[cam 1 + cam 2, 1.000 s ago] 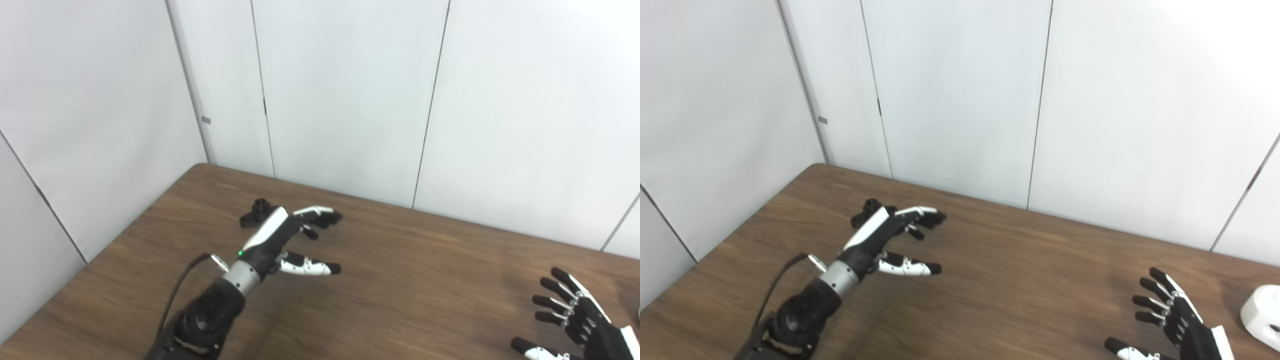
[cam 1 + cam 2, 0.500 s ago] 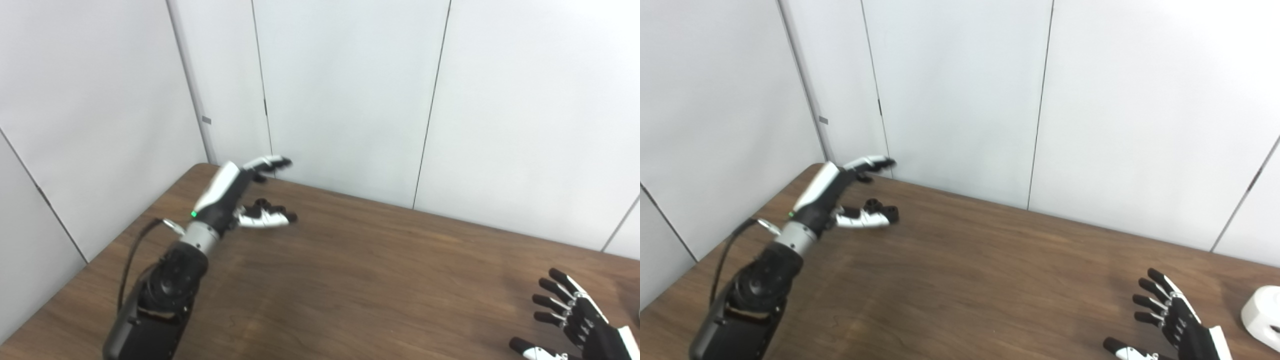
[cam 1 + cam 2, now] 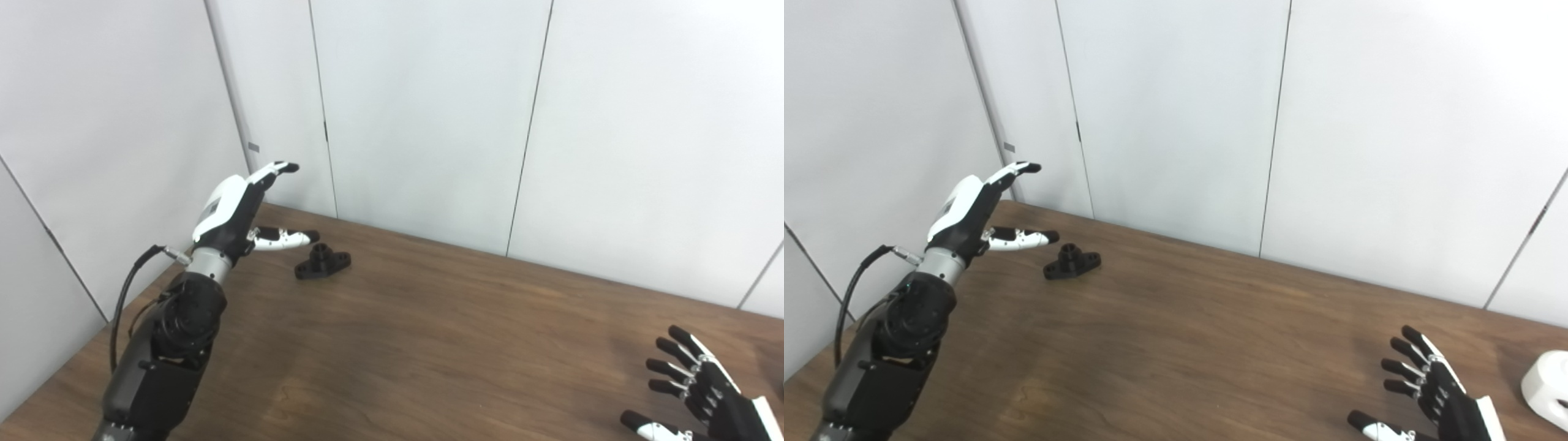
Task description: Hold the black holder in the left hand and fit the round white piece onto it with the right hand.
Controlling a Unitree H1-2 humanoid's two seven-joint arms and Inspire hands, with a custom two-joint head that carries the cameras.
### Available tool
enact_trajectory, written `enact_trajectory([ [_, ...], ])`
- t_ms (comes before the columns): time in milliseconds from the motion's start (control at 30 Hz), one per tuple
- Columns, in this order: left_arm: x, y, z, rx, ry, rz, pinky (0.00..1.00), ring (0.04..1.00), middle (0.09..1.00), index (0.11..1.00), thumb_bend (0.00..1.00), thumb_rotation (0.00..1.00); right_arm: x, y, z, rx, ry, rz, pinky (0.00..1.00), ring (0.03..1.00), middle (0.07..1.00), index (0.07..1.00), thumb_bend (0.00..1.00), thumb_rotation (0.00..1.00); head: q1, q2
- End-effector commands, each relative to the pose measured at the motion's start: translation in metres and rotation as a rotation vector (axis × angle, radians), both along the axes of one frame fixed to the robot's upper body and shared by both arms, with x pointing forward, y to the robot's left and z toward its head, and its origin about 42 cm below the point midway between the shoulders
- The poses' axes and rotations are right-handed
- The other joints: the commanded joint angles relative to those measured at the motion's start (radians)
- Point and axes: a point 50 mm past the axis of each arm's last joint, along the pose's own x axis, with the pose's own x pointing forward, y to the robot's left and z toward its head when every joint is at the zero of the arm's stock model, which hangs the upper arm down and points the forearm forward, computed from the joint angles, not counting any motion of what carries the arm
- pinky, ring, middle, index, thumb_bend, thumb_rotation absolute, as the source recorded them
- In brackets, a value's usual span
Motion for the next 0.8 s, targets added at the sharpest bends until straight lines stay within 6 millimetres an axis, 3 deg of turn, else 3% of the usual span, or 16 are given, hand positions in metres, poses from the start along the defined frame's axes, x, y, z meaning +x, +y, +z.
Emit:
enact_trajectory([
  [0,0.005,0.009,0.024,0.073,-0.035,0.046,0.94,1.000,0.999,0.913,0.89,0.26,0.002,0.003,0.019,0.012,-0.074,0.007,0.68,0.761,0.849,0.893,0.63,0.00,-0.001,0.006],
  [267,0.019,0.017,0.015,0.130,0.105,0.137,1.00,1.000,1.000,0.924,1.00,0.32,-0.002,0.003,0.021,0.001,-0.064,-0.002,0.70,0.783,0.866,0.890,0.62,0.00,-0.003,0.013],
  [767,0.035,0.028,-0.008,0.155,0.280,0.179,1.00,1.000,1.000,0.930,1.00,0.37,-0.006,0.004,0.026,-0.004,-0.056,-0.012,0.71,0.785,0.900,0.887,0.61,0.00,-0.011,0.024],
])
